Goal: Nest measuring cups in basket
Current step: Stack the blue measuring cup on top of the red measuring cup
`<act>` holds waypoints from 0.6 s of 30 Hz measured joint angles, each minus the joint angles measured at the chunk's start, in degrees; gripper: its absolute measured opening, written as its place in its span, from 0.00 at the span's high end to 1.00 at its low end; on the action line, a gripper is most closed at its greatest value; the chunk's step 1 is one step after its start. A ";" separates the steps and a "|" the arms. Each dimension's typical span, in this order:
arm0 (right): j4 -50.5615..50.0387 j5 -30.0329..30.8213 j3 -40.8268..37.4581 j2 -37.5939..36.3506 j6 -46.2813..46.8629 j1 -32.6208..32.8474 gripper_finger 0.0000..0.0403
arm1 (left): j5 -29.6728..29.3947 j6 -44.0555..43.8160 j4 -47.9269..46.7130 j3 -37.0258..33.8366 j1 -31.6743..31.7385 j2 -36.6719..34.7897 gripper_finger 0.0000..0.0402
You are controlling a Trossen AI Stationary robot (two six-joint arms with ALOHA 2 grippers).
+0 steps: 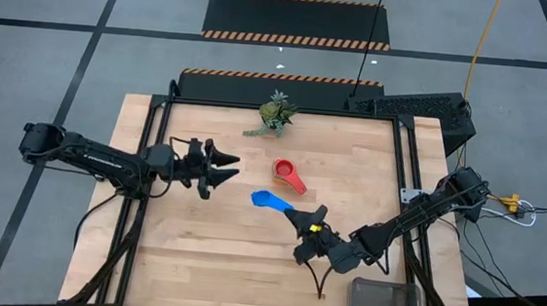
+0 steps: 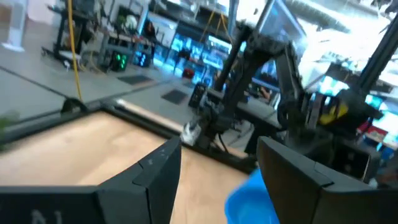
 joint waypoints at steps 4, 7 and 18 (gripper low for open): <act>-0.94 0.01 0.00 0.02 7.46 -1.04 1.00 | -0.03 0.00 0.05 0.04 1.22 -2.42 0.47; -1.71 -0.03 0.00 0.02 10.48 -1.85 1.00 | 0.04 -0.45 0.10 0.06 1.83 -4.07 0.47; -1.65 -0.03 0.00 0.02 10.86 -4.14 1.00 | 0.93 -1.01 -4.24 0.04 2.54 -6.09 0.47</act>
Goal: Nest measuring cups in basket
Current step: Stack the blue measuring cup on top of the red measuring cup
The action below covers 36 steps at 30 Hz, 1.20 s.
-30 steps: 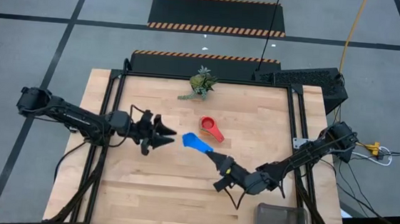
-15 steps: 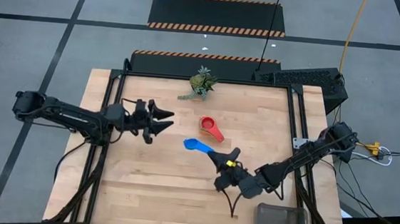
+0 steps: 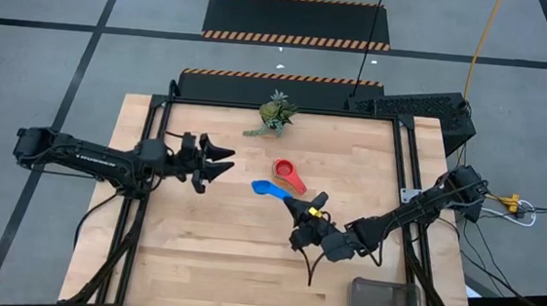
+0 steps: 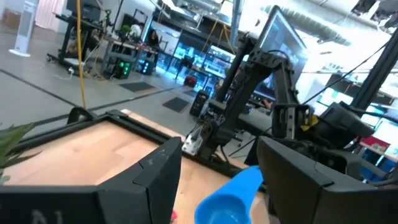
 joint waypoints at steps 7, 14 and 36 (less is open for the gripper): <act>-0.42 -0.43 0.00 0.00 7.30 -2.23 1.00 | 0.02 -0.30 -3.24 0.00 1.56 -0.02 0.47; -2.88 -3.17 0.00 -0.02 8.95 -4.74 1.00 | 0.08 -1.22 -6.38 0.00 2.01 0.00 0.47; -19.22 5.52 -0.96 -0.35 13.34 -8.48 1.00 | 0.10 0.24 -9.09 -0.02 2.01 0.02 0.47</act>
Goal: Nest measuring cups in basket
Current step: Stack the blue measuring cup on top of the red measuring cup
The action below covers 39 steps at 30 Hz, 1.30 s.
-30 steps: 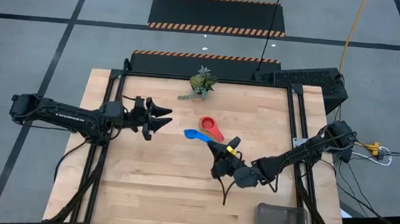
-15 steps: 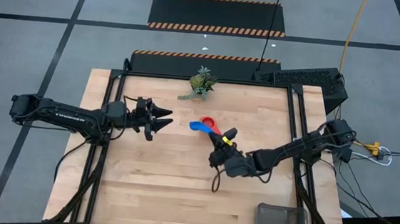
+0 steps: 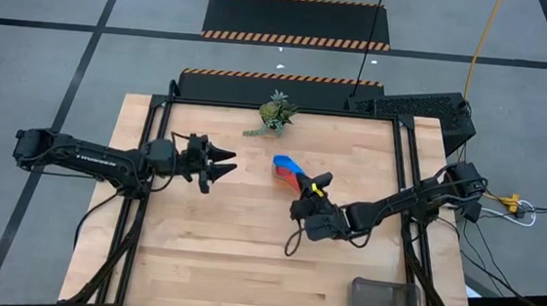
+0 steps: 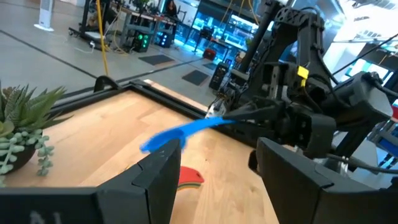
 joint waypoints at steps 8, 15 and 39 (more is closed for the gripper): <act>21.51 -4.12 -13.56 -2.56 -8.76 1.84 1.00 | -0.01 0.03 -0.66 0.00 -0.01 0.00 0.47; 45.57 -10.48 -23.37 -2.96 -22.99 1.79 1.00 | -0.04 0.19 -1.17 0.00 -0.01 0.00 0.47; 40.95 -13.82 -24.19 -2.86 -21.30 -2.00 1.00 | -1.08 0.70 -1.84 -0.02 0.04 0.00 0.47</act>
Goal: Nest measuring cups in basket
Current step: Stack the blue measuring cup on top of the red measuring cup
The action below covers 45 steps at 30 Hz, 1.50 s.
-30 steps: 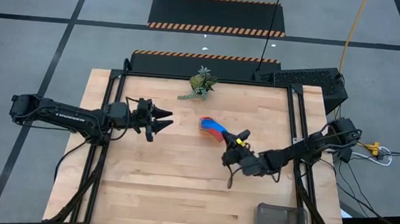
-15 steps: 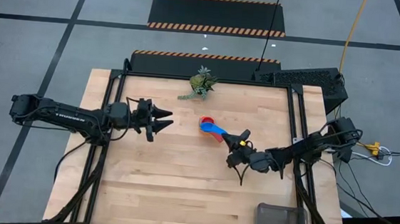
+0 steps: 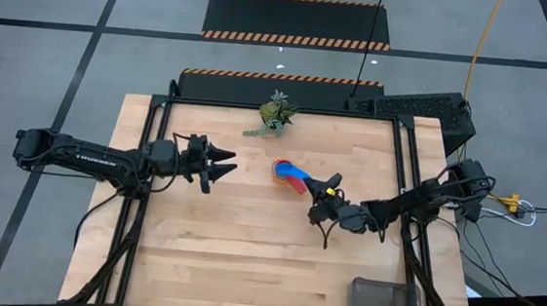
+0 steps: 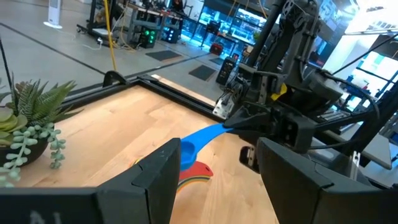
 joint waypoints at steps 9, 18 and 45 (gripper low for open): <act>-6.51 2.64 4.19 1.04 -0.02 -0.29 1.00 | -1.22 -0.10 -0.02 0.00 0.00 0.00 0.47; -6.62 3.78 6.11 5.53 -3.00 -0.58 1.00 | -1.44 -0.03 -0.35 0.00 0.00 0.00 0.47; -6.41 1.99 6.11 5.46 -2.49 -1.16 0.94 | -1.39 0.15 -0.44 0.00 0.00 0.00 0.47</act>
